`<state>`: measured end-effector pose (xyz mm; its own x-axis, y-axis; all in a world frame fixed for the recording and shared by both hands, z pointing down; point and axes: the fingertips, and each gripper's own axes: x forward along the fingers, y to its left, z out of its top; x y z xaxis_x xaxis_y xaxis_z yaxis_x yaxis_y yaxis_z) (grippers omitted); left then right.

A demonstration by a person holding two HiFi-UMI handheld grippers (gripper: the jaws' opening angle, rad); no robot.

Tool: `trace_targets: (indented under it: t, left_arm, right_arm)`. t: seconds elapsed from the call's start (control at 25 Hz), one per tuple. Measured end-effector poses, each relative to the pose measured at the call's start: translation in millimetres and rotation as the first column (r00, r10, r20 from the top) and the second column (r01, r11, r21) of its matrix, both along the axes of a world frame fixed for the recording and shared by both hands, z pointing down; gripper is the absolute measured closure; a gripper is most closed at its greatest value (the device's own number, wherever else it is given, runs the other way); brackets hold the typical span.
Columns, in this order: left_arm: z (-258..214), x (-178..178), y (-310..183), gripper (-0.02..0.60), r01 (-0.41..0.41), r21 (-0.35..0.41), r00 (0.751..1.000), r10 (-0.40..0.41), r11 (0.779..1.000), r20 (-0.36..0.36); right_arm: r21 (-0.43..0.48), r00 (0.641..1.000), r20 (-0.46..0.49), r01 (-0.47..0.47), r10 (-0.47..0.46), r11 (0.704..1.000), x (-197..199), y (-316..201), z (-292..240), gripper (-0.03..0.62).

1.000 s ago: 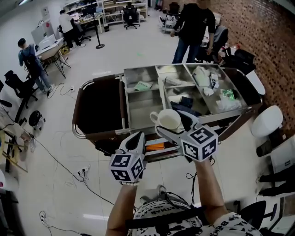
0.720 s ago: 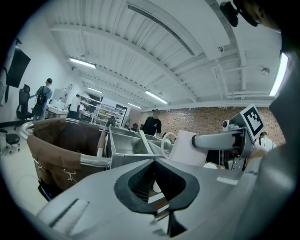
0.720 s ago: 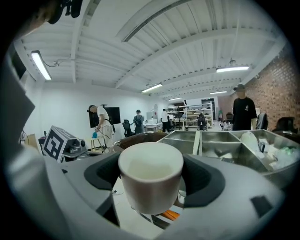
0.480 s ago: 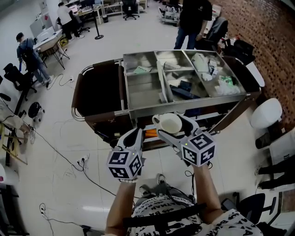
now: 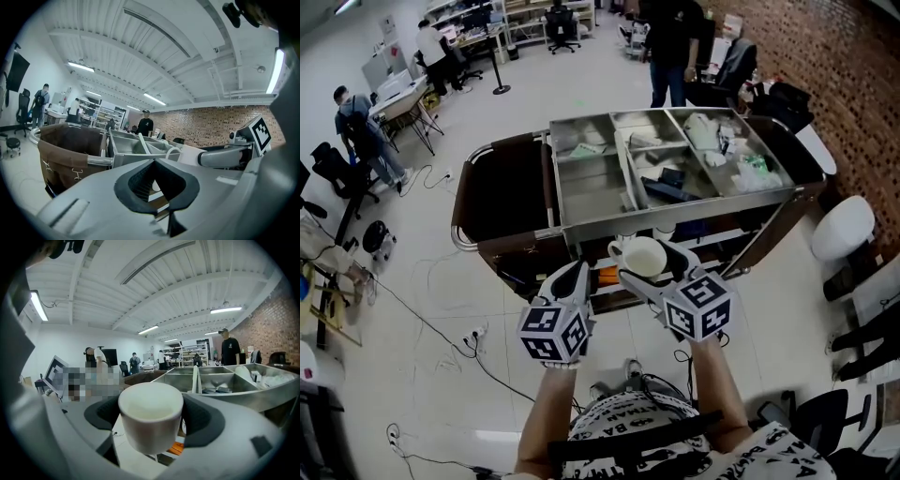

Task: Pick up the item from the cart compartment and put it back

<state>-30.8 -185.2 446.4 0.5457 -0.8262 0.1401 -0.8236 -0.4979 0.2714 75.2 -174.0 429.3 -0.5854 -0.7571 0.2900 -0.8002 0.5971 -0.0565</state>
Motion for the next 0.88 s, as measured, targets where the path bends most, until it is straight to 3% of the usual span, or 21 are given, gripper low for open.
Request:
trace_targets:
  t: [0.48, 0.88]
  left_arm:
    - [-13.1, 16.0, 7.6, 0.581, -0.058, 0.032, 0.998, 0.058, 0.998, -0.002]
    - [-14.4, 14.2, 17.0, 0.581, -0.041, 0.034, 0.999, 0.042, 0.999, -0.009]
  right_arm:
    - [0.012, 1.0, -0.007, -0.015, 0.015, 1.0, 7.9, 4.2, -6.4, 0.18]
    - [0.004, 1.0, -0.006, 0.002, -0.002, 1.0, 6.3, 12.9, -4.0, 0.18]
